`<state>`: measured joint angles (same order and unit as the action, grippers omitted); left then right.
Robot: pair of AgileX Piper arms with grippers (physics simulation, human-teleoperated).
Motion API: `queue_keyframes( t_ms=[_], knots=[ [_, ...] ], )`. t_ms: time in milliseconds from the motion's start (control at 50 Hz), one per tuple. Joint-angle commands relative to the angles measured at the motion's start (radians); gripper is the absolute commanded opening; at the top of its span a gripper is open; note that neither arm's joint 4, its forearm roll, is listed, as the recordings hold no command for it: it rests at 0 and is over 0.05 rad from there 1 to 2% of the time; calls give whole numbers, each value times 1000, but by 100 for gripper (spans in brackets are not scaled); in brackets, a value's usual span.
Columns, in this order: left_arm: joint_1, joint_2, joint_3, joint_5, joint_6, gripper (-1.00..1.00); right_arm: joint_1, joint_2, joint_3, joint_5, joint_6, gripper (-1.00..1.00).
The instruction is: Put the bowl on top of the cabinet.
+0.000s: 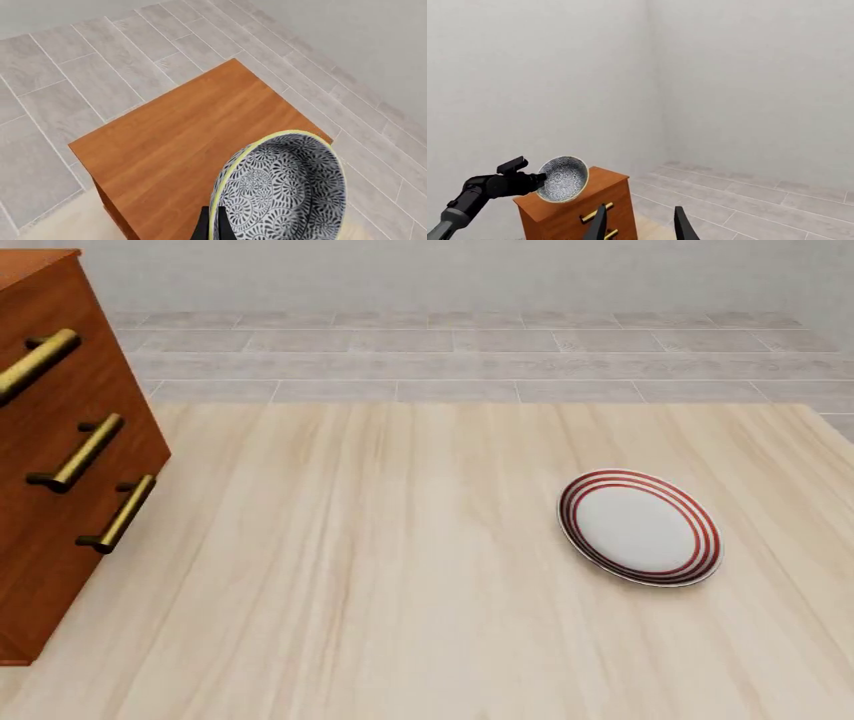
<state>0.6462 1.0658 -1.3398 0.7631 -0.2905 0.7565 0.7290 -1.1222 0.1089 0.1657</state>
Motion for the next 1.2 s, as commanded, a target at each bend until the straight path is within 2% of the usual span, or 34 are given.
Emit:
queue_keyframes(
  t_ms=[20, 580, 600, 820, 960, 1200],
  knots=[
    [26, 6, 37, -25, 12, -100, -3, -1, -1, 0, 0, 100],
    [48, 18, 69, -66, 20, -100, -5, -8, 1, -2, -5, 100],
    [-8, 46, 45, -69, 5, 100, -4, -8, 1, -2, -5, 100],
    [32, 50, 17, -64, 2, 100, -2, -9, 1, -2, -8, 100],
    [42, 80, -62, -48, 10, 100, 0, -7, 4, -4, -11, 100],
    [61, 96, -121, -30, 18, 100, -2, -5, 6, -4, -11, 100]
  ],
)
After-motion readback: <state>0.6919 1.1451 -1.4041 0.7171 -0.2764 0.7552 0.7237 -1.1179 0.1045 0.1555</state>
